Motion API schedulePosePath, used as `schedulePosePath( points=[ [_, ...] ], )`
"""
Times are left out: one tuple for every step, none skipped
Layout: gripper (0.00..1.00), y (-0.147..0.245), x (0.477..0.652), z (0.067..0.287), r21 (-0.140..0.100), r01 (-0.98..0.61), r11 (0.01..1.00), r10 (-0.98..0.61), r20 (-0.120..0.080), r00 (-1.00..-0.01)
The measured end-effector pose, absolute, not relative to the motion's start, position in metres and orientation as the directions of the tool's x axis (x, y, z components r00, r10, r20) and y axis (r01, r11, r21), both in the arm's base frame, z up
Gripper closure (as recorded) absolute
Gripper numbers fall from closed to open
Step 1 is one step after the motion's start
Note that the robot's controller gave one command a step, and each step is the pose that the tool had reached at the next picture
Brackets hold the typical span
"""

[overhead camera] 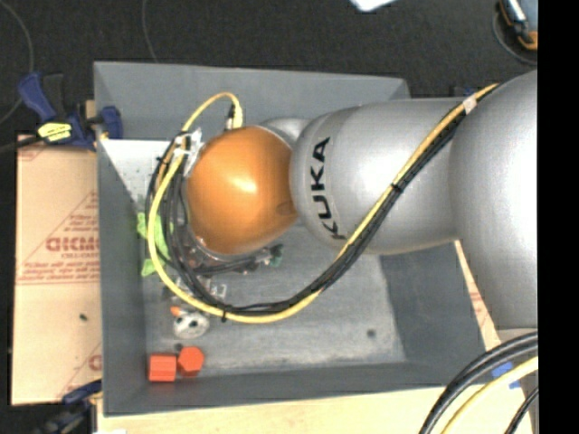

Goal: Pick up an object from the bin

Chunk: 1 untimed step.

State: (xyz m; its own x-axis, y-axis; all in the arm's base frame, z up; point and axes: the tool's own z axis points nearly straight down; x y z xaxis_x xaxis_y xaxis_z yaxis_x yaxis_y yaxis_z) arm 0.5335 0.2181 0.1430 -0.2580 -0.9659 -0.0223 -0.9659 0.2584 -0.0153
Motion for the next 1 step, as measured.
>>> schedulePosePath(
  points=[
    [1.00, 0.2182, 0.5340, 0.1558, -0.018, -0.966, 0.259, -0.966, -0.024, -0.259]
  ],
)
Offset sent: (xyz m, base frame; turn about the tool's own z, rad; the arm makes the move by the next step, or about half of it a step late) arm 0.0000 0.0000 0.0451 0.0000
